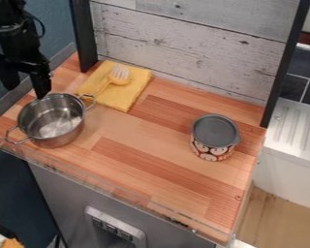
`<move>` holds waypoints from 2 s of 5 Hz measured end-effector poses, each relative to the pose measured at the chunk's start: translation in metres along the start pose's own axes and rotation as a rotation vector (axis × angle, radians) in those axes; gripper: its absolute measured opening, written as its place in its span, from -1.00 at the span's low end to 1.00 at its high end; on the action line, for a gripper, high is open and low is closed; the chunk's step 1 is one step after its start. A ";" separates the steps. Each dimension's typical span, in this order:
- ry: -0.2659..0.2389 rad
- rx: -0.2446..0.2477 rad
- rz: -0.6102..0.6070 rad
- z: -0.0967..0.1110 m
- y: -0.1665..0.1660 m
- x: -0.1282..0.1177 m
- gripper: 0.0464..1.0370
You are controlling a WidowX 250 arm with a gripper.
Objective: Move the can to the bottom side of the table
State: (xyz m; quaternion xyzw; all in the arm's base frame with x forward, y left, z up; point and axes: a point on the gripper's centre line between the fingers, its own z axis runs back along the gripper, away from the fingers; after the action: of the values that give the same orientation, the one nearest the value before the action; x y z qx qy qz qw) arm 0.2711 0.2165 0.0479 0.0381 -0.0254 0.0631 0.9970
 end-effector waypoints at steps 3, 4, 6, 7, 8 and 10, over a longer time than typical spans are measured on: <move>-0.071 -0.044 -0.172 0.026 -0.069 0.024 0.92; -0.096 -0.063 -0.313 0.036 -0.122 0.042 0.93; -0.146 -0.096 -0.548 0.036 -0.228 0.071 0.93; -0.158 -0.098 -0.627 0.029 -0.278 0.077 0.93; -0.137 -0.120 -0.674 0.015 -0.324 0.070 0.93; -0.148 -0.148 -0.692 0.001 -0.347 0.057 0.93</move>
State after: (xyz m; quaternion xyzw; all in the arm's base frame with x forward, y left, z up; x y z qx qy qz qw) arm 0.3718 -0.1197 0.0268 -0.0232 -0.0876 -0.2830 0.9548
